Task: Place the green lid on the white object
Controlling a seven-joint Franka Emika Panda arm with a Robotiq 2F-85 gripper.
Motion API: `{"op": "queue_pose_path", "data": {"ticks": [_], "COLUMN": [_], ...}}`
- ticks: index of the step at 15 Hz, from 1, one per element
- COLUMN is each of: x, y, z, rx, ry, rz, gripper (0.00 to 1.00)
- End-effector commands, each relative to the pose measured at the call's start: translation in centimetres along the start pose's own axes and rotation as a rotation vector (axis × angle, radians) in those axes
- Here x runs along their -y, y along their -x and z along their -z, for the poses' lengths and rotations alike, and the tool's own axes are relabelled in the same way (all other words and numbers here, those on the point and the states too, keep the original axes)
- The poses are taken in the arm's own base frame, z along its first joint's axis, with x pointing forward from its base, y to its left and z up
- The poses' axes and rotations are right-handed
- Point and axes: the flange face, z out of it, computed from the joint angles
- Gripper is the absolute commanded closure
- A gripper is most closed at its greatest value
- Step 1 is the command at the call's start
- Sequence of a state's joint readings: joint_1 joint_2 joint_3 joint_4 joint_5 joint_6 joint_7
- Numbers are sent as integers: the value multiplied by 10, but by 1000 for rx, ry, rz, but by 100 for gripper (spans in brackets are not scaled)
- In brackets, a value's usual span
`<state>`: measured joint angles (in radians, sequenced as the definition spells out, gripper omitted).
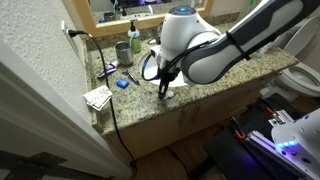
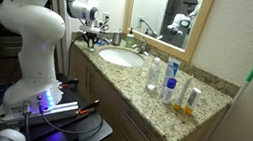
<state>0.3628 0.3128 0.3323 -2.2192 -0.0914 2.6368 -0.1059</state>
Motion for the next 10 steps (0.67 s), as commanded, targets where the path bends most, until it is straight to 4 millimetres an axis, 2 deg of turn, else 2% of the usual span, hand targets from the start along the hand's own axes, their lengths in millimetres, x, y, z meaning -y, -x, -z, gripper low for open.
{"op": "queue_pose_path", "data": {"ticks": [1, 7, 10], "x": [2, 8, 7], "y": [-1, 0, -1], "z": [6, 5, 5], "rx": [7, 46, 53], "ry": [19, 27, 41], "rz": [2, 7, -7], "gripper": [92, 87, 91]}}
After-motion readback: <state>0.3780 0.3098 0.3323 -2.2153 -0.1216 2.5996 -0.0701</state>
